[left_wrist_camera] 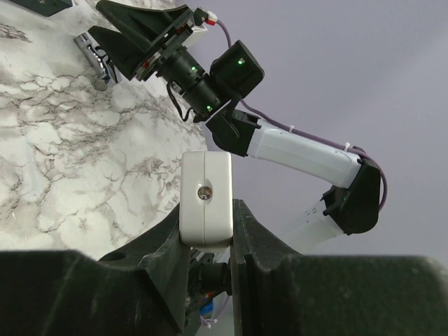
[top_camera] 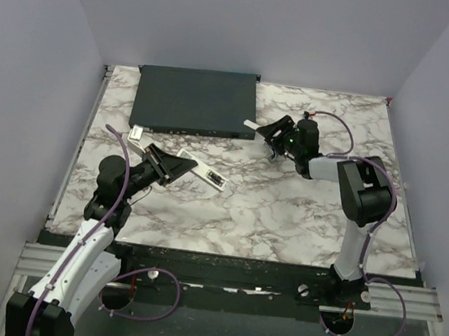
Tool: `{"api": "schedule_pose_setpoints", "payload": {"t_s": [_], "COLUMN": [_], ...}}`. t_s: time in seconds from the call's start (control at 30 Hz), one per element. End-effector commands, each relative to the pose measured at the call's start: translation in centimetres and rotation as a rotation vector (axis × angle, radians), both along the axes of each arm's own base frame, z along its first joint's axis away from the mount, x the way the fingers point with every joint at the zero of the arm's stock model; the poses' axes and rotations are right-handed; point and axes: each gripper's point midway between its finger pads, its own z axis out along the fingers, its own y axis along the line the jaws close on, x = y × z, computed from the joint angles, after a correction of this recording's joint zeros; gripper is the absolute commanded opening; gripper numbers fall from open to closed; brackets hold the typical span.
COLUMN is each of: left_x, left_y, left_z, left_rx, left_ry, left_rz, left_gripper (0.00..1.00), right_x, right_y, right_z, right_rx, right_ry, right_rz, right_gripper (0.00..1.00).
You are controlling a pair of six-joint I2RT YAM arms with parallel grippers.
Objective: Load the batteries into the remote control
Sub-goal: Pick up the battery cover at the center of the board.
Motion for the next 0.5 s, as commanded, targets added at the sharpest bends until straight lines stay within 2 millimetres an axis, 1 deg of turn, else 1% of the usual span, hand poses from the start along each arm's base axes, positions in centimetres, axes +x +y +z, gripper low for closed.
{"api": "schedule_pose_setpoints", "payload": {"t_s": [0.0,0.27,0.33,0.47], "left_x": [-0.2,-0.1,0.0,0.1], "left_y": [-0.2,-0.3,-0.3,-0.3], "left_z": [1.4,1.3,1.3,1.2], "left_rx": [0.009,0.007,0.008,0.008], "left_ry": [-0.036,-0.032,-0.029,-0.024], "left_rz": [-0.031,-0.035,-0.034,-0.034], "left_gripper": [0.00,0.00,0.00,0.00], "right_x": [1.2,2.1,2.3,2.7], "right_y": [-0.5,0.0,0.1,0.3], "right_z": [-0.5,-1.4,-1.6,-2.1], "right_rx": [0.029,0.052,0.055,0.066], "right_ry": [0.006,0.021,0.023,0.030], "right_rz": [-0.033,-0.018,-0.014,-0.009], "right_gripper": [0.66,0.66,0.64,0.58]}}
